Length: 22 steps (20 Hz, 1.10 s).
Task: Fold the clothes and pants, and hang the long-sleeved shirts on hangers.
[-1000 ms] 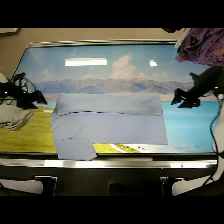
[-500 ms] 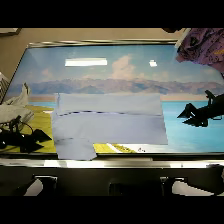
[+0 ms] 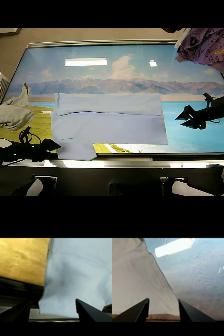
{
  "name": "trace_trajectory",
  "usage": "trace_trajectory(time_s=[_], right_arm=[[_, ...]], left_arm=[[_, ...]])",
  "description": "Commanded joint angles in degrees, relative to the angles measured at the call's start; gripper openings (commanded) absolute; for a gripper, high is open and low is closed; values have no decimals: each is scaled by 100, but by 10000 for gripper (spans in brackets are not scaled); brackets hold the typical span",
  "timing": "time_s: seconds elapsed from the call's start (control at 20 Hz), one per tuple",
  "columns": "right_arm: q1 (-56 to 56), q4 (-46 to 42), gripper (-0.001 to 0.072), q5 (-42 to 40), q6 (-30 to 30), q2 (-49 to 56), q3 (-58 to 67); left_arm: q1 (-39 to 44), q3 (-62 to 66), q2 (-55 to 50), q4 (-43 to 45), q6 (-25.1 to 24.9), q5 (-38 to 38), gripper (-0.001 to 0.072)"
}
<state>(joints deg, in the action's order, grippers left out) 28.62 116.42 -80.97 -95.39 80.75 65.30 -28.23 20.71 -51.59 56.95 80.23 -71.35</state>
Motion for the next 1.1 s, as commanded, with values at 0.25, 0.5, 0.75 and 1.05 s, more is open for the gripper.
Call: trace_trajectory(time_s=[0.25,0.5,0.75,1.05], right_arm=[[7,-20,414,9,-195,-2,-275],[4,37,420,72,-481,2,-1058],[4,223,455,271,-826,2,-1742],[4,299,455,417,-964,2,-2164]], left_arm=[[520,-83,-695,-455,-334,94,256],[509,-81,-682,-452,-334,90,19],[509,-81,-682,-455,-330,83,19],[509,-81,-682,-452,-313,83,19]])
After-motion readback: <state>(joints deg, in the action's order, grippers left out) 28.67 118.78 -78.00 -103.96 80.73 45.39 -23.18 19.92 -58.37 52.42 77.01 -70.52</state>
